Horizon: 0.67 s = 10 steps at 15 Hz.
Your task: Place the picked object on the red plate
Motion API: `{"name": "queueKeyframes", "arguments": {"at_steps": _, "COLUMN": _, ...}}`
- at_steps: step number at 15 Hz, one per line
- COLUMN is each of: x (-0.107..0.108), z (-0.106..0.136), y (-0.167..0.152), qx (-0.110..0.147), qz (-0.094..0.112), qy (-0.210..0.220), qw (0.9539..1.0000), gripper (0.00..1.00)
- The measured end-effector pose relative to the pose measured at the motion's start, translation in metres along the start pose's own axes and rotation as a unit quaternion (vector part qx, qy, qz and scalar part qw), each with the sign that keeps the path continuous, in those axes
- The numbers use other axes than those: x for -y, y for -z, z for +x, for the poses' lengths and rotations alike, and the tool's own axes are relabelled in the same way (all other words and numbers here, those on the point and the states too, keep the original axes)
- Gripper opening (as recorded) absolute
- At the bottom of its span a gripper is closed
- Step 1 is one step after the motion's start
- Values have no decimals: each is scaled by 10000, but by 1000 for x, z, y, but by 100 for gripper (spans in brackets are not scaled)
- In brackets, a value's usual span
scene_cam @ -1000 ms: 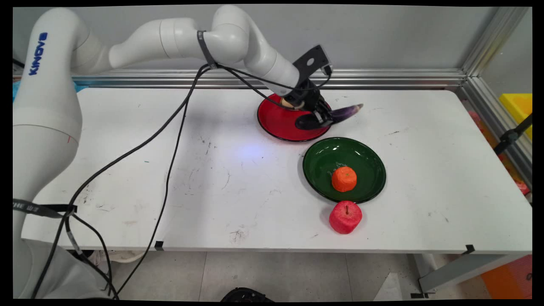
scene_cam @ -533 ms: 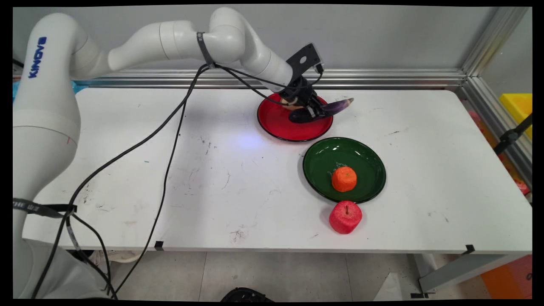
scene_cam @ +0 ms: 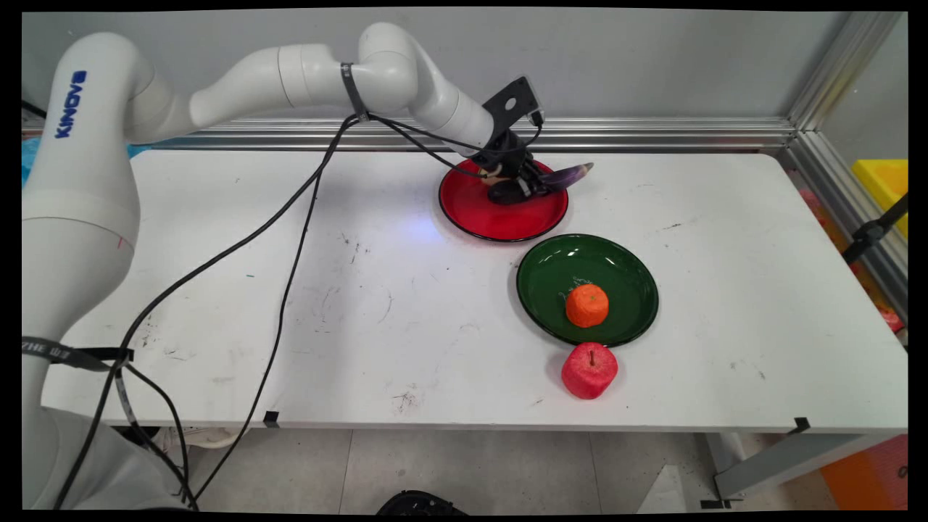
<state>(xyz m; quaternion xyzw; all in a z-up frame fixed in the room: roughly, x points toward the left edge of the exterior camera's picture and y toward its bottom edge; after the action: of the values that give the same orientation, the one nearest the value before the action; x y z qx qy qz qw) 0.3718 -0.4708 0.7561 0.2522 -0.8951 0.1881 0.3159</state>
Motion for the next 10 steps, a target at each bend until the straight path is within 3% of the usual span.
{"name": "queueKeyframes", "arguments": {"at_steps": 7, "x": 8, "z": -9, "y": -5, "qx": 24, "qz": 61, "qy": -22, "qw": 10000, "gripper": 0}}
{"name": "queueKeyframes", "arguments": {"at_steps": 8, "x": 8, "z": -10, "y": -6, "qx": 26, "qz": 65, "qy": -27, "qw": 10000, "gripper": 100}}
{"name": "queueKeyframes", "arguments": {"at_steps": 10, "x": 9, "z": -11, "y": -6, "qx": 28, "qz": 64, "qy": -32, "qw": 10000, "gripper": 100}}
